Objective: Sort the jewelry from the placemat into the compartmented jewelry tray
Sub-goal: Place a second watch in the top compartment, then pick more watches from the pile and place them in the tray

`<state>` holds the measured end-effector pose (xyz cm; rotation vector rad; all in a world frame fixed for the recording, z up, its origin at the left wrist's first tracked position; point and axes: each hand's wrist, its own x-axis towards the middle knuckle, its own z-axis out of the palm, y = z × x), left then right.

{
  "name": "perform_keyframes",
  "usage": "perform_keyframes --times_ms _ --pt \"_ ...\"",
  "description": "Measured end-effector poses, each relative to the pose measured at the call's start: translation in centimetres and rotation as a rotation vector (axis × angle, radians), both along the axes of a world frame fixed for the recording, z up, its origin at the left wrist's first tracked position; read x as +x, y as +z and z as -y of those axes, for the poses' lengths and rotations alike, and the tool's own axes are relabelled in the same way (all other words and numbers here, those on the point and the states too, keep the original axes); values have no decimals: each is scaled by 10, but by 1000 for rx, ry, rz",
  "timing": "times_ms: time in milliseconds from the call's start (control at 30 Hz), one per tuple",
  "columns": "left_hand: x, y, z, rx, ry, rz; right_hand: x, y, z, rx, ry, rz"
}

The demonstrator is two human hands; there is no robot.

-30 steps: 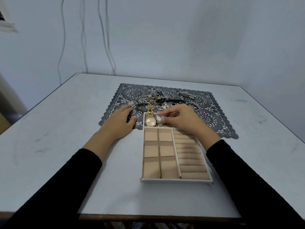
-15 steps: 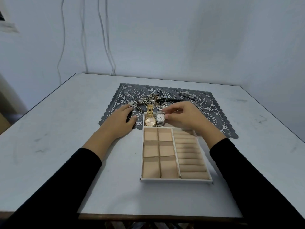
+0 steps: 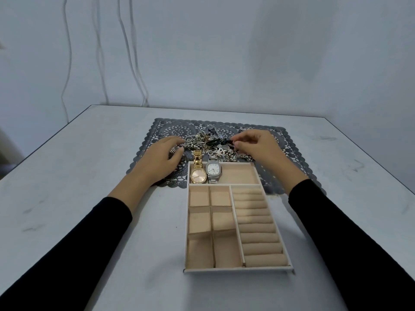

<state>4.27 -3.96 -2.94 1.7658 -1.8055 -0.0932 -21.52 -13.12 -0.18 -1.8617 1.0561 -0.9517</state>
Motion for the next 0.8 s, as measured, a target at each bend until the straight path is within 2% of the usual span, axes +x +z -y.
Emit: perform_keyframes --times_ms 133,467,800 --pt "3 1 21 36 -74 6 2 -4 20 -13 7 -96" --pt "10 1 60 94 -177 73 14 -2 47 -48 187 -270" --pt "14 -3 73 136 -169 68 17 0 59 -95 231 -399"
